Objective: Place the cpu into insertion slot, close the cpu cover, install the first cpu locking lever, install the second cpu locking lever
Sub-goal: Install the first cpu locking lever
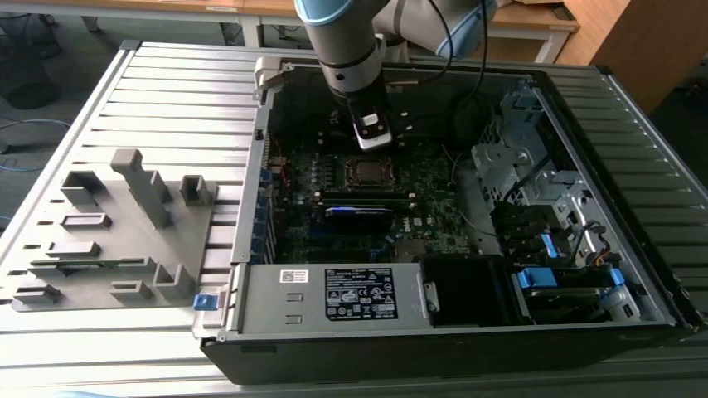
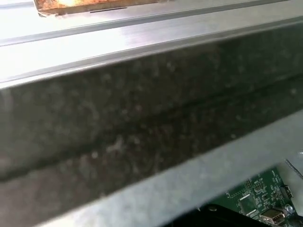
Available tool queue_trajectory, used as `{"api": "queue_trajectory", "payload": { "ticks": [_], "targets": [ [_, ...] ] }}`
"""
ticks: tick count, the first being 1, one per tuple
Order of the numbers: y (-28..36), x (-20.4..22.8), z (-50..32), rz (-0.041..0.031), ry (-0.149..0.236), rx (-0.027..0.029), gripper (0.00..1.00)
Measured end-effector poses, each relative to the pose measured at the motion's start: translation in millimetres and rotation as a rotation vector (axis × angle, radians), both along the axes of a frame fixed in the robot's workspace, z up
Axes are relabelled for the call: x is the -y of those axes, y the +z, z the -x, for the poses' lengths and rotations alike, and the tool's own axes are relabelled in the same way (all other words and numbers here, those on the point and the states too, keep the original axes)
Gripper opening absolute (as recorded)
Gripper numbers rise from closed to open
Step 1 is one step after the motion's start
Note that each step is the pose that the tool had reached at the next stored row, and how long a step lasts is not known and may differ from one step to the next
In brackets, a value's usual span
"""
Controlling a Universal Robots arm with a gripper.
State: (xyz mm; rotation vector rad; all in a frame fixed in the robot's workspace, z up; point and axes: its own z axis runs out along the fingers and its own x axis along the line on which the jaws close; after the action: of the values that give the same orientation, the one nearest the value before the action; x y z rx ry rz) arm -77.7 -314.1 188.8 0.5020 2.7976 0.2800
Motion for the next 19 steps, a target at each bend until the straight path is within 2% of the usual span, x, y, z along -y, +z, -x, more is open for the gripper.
{"api": "queue_trajectory", "payload": {
  "ticks": [3, 8, 14, 19],
  "targets": [
    [0.1, 0.1, 0.0, 0.0007, 0.0, 0.0001, 0.11],
    [4.7, 0.0, -0.1, 0.0006, 0.0, 0.0002, 0.11],
    [4.9, -1.7, -0.1, -0.0036, -0.007, 0.0001, 0.11],
    [4.6, -1.8, -0.1, -0.0036, -0.009, 0.0004, 0.11]
  ]
}}
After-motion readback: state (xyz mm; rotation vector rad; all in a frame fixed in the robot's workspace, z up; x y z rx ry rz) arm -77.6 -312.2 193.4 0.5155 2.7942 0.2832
